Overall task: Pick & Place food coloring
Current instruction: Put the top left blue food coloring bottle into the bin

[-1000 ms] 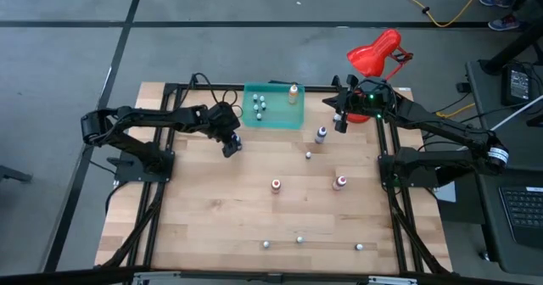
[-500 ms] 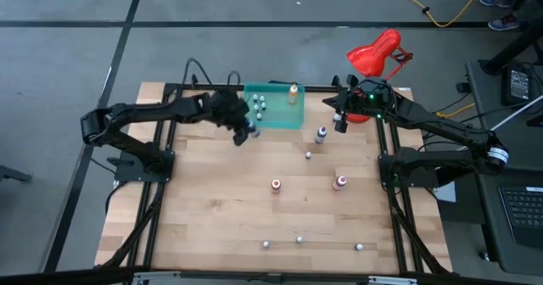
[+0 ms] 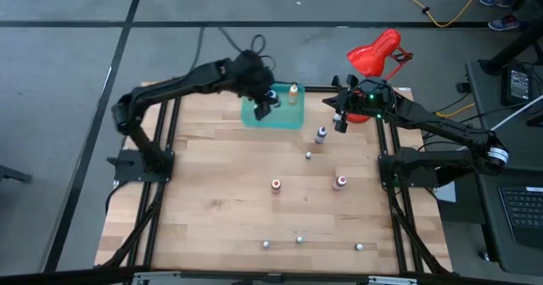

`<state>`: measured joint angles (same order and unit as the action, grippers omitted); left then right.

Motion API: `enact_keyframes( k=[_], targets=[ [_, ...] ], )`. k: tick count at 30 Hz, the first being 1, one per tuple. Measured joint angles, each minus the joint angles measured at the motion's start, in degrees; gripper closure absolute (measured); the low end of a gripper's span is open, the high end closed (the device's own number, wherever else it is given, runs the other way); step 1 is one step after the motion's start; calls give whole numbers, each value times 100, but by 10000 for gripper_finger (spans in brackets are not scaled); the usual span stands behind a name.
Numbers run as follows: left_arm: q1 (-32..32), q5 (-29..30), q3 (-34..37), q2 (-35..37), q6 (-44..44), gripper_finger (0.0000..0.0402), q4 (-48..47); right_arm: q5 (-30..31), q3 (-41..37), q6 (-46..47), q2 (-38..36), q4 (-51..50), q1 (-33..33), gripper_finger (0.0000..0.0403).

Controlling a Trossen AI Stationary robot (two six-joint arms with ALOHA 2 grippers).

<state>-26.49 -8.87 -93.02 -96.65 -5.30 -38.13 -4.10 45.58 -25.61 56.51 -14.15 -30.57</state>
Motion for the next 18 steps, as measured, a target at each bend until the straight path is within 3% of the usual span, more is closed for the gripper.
enact_keyframes(
  k=[9, 18],
  targets=[
    [-108, -419, -969, -1758, -283, 257, 113, 0, 0, -7, 0, 2, 0, 391],
    [-145, -403, -1208, -2761, -475, 257, 676, 0, 0, -9, 0, 0, 0, 391]
  ],
)
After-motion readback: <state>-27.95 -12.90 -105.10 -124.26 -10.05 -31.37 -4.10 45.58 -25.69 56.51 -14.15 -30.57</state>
